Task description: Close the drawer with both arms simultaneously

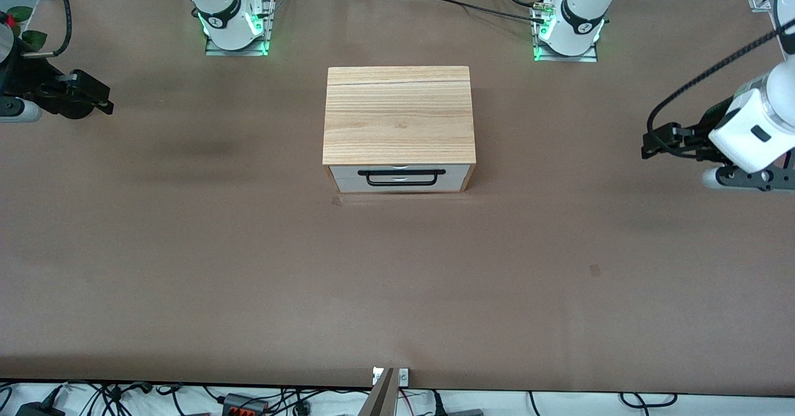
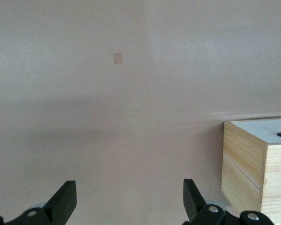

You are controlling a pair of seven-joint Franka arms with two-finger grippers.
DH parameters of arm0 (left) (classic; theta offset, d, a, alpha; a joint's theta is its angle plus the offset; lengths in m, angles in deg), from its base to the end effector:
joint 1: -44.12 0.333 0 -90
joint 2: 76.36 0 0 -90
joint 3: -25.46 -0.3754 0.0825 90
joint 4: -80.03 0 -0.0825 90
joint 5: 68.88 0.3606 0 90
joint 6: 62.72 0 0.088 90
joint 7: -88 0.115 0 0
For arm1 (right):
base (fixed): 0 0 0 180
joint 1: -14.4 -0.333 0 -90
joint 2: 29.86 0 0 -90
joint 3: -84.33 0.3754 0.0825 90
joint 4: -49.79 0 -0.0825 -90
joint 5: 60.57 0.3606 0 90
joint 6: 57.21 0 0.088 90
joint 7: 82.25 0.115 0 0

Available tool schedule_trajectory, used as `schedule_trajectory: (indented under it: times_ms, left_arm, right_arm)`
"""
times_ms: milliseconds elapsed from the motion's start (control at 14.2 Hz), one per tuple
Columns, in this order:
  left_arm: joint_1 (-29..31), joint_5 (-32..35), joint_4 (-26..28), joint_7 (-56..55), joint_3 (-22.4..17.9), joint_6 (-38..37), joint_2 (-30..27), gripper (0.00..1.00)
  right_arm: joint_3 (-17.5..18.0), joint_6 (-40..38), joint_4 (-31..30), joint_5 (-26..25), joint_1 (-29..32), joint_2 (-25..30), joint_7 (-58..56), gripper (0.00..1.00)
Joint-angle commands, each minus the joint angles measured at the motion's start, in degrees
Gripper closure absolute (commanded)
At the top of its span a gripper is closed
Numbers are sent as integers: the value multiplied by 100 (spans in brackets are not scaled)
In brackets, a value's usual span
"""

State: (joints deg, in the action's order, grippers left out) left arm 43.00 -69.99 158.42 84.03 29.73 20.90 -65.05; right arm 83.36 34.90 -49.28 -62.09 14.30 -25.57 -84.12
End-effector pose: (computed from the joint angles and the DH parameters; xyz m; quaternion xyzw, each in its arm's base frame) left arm 0.5875 -0.0524 0.6460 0.9984 -0.0126 -0.0540 0.0126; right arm 0.5029 -0.0110 0.6467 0.9996 0.0096 -0.0236 0.0120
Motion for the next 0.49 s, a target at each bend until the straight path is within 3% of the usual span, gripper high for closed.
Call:
schedule_trajectory:
  times_ms: [0,140,421]
  left_arm:
    - [-19,111,1631,28,30,776,-1118,0]
    - [-19,111,2074,-7,48,1104,-1376,0]
    - [-19,41,1953,2,-5,1034,-1262,0]
  right_arm:
    - [0,-132,195,37,89,-235,3,0]
    - [9,-141,221,20,80,-227,11,0]
    - [18,-141,230,20,54,-227,11,0]
